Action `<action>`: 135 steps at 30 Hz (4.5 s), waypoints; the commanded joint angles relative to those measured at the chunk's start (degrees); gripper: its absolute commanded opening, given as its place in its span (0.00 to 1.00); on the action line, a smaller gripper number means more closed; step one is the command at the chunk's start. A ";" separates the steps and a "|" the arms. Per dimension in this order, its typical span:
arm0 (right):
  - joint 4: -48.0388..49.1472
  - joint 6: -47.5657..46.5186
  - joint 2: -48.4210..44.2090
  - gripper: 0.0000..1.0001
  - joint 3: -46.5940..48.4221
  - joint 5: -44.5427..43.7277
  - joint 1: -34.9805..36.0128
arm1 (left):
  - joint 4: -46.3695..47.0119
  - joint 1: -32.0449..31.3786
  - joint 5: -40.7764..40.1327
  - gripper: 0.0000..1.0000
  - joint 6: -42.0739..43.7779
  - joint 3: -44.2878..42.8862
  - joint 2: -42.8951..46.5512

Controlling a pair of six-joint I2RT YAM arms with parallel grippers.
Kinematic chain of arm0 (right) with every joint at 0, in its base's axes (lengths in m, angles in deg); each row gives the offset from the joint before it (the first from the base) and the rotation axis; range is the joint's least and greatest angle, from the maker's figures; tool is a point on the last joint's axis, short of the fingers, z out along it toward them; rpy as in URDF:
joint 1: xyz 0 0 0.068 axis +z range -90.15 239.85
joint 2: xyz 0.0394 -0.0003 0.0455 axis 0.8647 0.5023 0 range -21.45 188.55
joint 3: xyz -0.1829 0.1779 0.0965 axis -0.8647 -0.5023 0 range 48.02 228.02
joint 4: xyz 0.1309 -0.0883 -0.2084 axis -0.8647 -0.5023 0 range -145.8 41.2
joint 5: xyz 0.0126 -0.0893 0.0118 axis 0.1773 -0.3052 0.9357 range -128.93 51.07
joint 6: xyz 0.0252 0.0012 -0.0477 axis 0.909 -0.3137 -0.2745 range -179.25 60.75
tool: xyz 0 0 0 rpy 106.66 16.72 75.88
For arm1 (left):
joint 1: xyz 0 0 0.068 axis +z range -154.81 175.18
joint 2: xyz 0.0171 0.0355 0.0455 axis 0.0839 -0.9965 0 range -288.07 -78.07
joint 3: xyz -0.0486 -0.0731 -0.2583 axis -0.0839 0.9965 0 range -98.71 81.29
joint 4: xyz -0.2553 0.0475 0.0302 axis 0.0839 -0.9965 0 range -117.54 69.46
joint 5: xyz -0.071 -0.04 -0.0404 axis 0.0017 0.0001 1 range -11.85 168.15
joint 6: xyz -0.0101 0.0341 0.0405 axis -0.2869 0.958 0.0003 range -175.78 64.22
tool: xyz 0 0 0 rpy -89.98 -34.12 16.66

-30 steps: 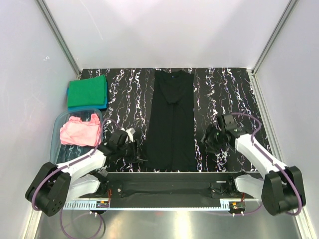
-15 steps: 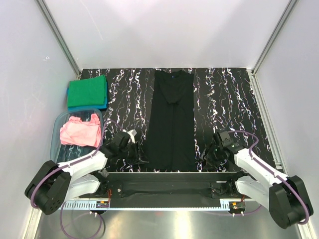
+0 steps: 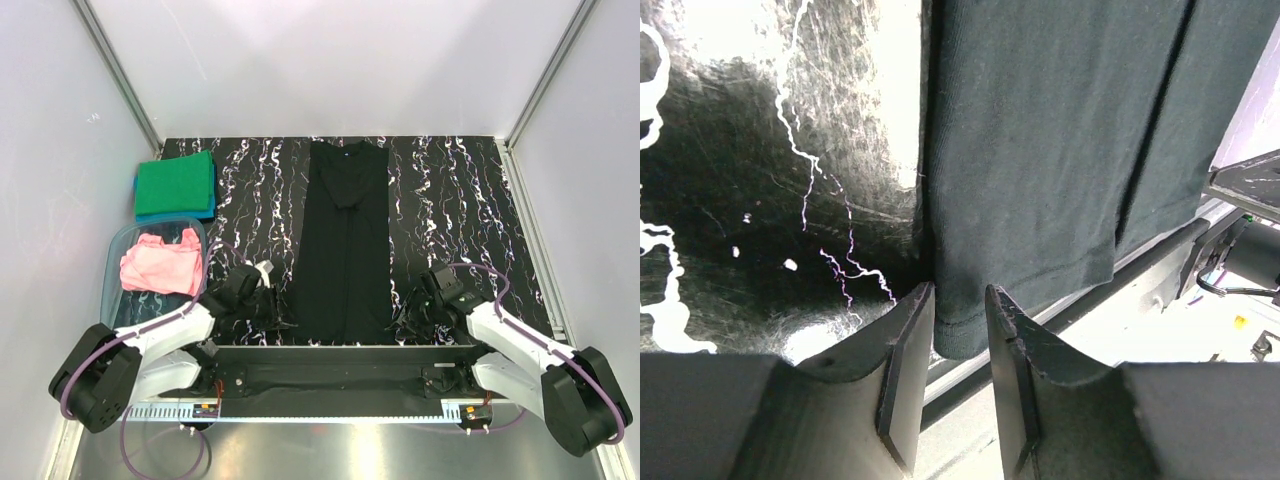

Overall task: Fold and stack the t-shirts
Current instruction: Fold the tshirt

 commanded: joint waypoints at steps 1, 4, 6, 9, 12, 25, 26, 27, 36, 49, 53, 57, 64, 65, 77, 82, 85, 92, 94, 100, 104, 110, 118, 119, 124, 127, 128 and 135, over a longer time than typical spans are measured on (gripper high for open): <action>1.03 0.44 1.41 0.42 -1.93 -1.61 1.16 | -4.97 -0.19 -2.86 0.35 1.47 1.11 0.49; 1.29 0.18 1.76 0.40 -1.84 -1.70 1.78 | -7.15 -0.37 -4.00 0.35 2.61 0.67 1.63; 1.03 0.18 1.59 0.38 -1.75 -1.96 2.04 | -8.31 -1.07 -5.50 0.36 2.61 0.58 2.07; 0.15 0.27 0.45 0.35 -1.84 -2.22 2.22 | -7.34 -1.51 -4.45 0.36 1.73 0.84 1.81; -0.55 0.70 -1.13 0.34 -2.37 -2.14 2.30 | -7.69 -2.12 -4.54 0.36 0.68 1.19 3.04; -1.79 1.67 -4.48 0.37 -3.68 -1.52 2.92 | -6.82 -3.00 -4.10 0.38 -1.52 2.95 4.63; -1.61 1.85 -4.65 0.36 -3.77 -1.61 3.09 | -6.56 -3.00 -3.83 0.37 -1.69 3.04 4.54; -1.43 1.93 -4.57 0.35 -3.95 -1.70 3.01 | -6.03 -3.09 -3.83 0.36 -1.70 3.30 4.36; 2.08 2.73 -7.29 0.08 -5.00 -0.73 3.01 | -3.30 -3.18 -1.90 0.01 -3.45 3.13 5.59; -1.87 3.87 -13.27 0.00 0.09 -3.28 3.01 | -4.18 -3.09 -0.93 0.00 -7.32 -2.75 5.16; -2.31 2.20 -10.21 0.00 3.51 -5.21 3.09 | -6.81 -2.92 -2.33 0.00 -6.27 -8.46 2.78; -2.75 -0.17 -6.16 0.00 8.52 -7.40 3.01 | -11.11 -1.25 -4.54 0.00 -5.04 -13.30 1.46; -3.10 -5.70 1.39 0.00 17.57 -12.85 2.92 | -13.93 5.87 -2.43 0.00 1.89 -22.43 -4.59; -3.36 -6.41 2.72 0.00 19.15 -13.64 2.92 | -14.46 6.40 -1.99 0.00 2.78 -24.97 -5.65; -6.27 -17.22 24.25 0.00 43.24 -22.44 -0.32 | -15.70 15.45 4.42 0.00 11.22 -47.57 -26.13; -4.51 -19.85 30.31 0.00 49.57 -21.74 -4.10 | -13.06 16.95 8.21 0.00 12.10 -56.96 -33.07; -3.11 -21.35 34.00 0.00 53.17 -20.42 -6.48 | -12.97 17.82 8.73 0.00 12.45 -62.49 -37.81; -1.09 -23.64 42.18 0.00 61.51 -17.96 -10.00 | -11.48 19.76 11.98 0.00 12.28 -72.27 -48.89; -0.91 -24.69 45.25 0.00 63.10 -17.87 -10.61 | -10.08 20.20 13.21 0.00 11.93 -73.68 -51.52; 0.76 -26.54 51.76 0.00 68.73 -14.09 -11.32 | -6.56 21.60 14.53 0.00 10.87 -77.37 -56.01; 0.76 -27.33 54.93 0.00 71.98 -13.30 -11.58 | -4.71 21.96 15.94 0.00 10.52 -79.66 -59.44; 0.77 -27.86 57.83 0.00 75.59 -13.47 -12.11 | -0.93 22.75 16.91 0.00 9.03 -80.62 -61.29; -0.64 -27.60 62.23 0.00 78.84 -13.48 -13.51 | -1.11 22.92 18.32 0.01 7.71 -85.20 -66.47; 0.05 -27.60 62.23 0.00 78.58 -13.30 -13.69 | -1.02 22.84 18.40 0.01 7.62 -85.46 -66.83; -0.20 -27.24 63.81 0.00 79.55 -12.86 -14.31 | -1.19 23.01 18.58 0.05 7.27 -87.57 -69.37; 0.15 -27.07 64.51 0.01 80.07 -12.25 -14.66 | -1.10 23.01 18.67 0.15 6.92 -88.98 -70.17; 0.06 -26.89 64.78 0.04 80.25 -12.24 -14.75 | -1.02 23.01 18.75 0.20 7.00 -89.42 -70.78; 0.32 -26.54 66.45 0.31 82.53 -11.80 -16.15 | -4.61 25.03 10.53 0.30 8.66 -89.51 -68.33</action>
